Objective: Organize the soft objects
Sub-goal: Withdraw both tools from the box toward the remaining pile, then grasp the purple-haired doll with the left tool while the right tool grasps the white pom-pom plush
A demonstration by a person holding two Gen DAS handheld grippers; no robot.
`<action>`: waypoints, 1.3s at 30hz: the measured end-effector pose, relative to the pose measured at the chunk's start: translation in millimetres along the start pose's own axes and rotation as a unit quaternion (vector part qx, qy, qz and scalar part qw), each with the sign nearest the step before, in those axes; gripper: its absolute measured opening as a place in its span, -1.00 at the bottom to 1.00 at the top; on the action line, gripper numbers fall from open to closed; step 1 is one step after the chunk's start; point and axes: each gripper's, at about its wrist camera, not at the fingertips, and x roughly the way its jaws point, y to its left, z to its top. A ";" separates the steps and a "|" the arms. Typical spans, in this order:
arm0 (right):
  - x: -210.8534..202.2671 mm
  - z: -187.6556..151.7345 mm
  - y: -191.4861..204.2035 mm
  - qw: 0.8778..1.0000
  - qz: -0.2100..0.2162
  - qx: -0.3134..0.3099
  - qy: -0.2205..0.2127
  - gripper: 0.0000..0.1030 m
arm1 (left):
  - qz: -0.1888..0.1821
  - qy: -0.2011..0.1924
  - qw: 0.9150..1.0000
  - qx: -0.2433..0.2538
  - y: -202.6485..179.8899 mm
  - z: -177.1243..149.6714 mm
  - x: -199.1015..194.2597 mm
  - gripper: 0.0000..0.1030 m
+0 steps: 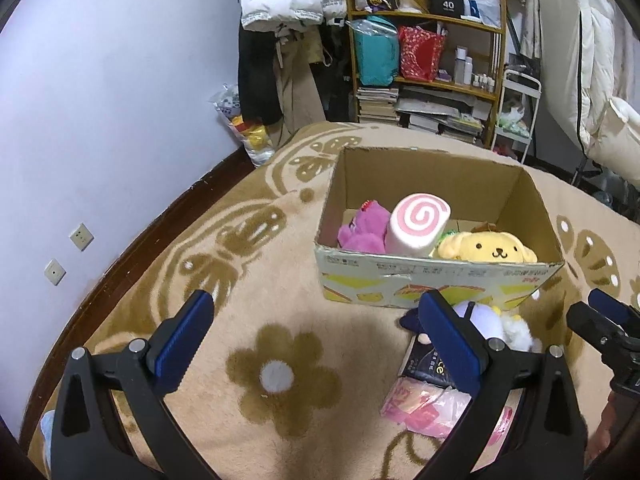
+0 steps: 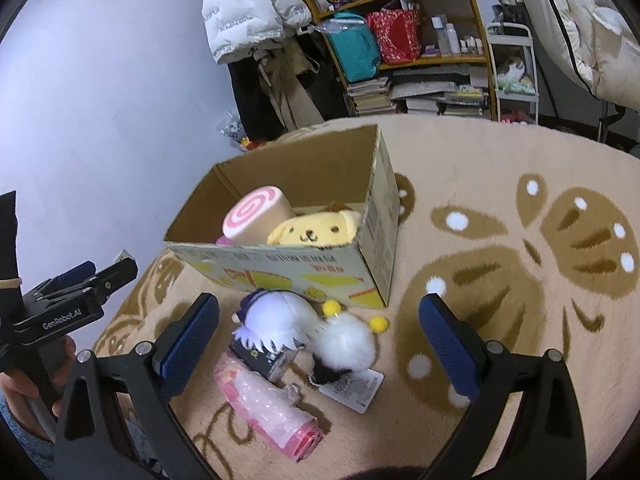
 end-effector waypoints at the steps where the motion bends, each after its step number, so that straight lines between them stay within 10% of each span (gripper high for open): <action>1: 2.7 -1.3 -1.8 1.000 -0.002 0.001 0.003 1.00 | -0.001 0.002 1.000 0.002 -1.6 -0.8 1.9 0.97; 31: 71.3 -32.9 -27.6 0.994 -0.039 0.013 0.099 0.99 | -0.083 0.070 0.993 0.038 -54.4 -10.3 65.1 0.97; 39: 81.7 -33.0 -22.1 0.993 -0.041 -0.011 0.112 0.55 | -0.115 0.084 0.988 0.054 -74.7 -11.6 74.6 0.97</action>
